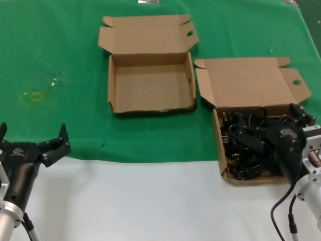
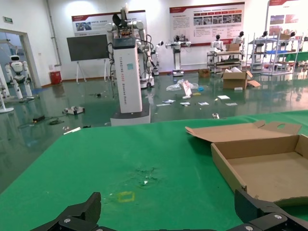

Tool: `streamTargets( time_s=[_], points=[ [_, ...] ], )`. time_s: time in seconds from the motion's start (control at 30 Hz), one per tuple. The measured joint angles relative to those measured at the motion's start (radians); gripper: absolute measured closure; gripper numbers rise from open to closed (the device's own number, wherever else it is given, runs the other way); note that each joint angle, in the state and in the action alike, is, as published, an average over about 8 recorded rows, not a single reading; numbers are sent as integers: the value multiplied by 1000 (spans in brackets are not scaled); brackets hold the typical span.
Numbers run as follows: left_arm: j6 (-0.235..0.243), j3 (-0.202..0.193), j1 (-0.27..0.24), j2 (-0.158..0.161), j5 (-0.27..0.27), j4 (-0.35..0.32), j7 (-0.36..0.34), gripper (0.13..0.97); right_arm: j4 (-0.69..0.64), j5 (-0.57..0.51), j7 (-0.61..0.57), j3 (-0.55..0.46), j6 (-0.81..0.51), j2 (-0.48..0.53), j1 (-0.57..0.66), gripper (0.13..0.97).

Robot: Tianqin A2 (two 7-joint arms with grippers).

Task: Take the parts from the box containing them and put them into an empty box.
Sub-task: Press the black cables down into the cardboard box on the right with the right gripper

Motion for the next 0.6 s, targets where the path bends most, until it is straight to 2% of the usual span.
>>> streamTargets(
  time_s=[0.6],
  points=[
    [0,0,0,0,0,0,0,132,0,0,0,0,0,0,0,129]
  ],
)
